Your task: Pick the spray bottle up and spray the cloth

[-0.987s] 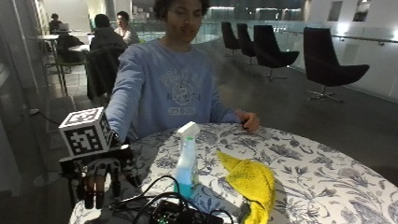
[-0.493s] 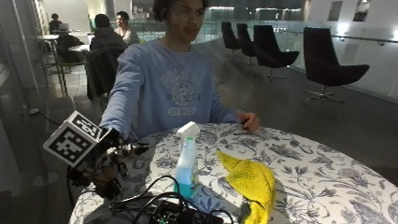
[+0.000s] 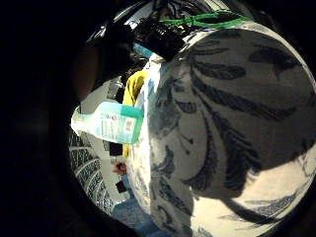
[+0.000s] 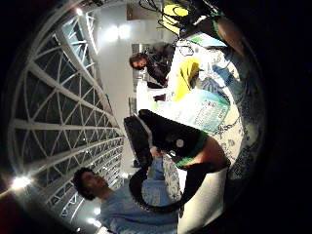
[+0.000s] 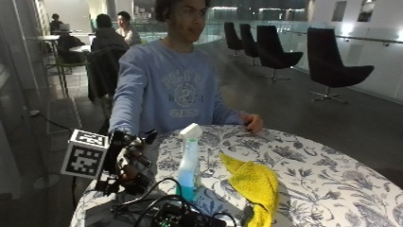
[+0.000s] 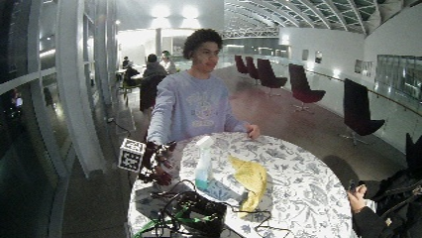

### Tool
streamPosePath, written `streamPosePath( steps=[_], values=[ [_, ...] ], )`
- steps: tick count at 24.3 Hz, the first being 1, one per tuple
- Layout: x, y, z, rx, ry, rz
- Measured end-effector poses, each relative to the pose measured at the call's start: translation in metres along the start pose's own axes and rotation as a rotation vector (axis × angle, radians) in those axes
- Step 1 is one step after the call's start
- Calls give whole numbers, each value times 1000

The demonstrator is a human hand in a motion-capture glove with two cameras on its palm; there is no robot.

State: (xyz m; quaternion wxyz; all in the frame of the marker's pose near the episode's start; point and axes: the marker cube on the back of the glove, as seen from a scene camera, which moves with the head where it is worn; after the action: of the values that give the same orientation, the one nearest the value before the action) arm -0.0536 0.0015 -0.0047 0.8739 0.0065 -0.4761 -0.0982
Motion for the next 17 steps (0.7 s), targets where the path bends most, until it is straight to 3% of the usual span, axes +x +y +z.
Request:
streamPosePath(
  steps=[17],
  values=[
    [-2, -3, 88, -122, -9, -10]
  ],
)
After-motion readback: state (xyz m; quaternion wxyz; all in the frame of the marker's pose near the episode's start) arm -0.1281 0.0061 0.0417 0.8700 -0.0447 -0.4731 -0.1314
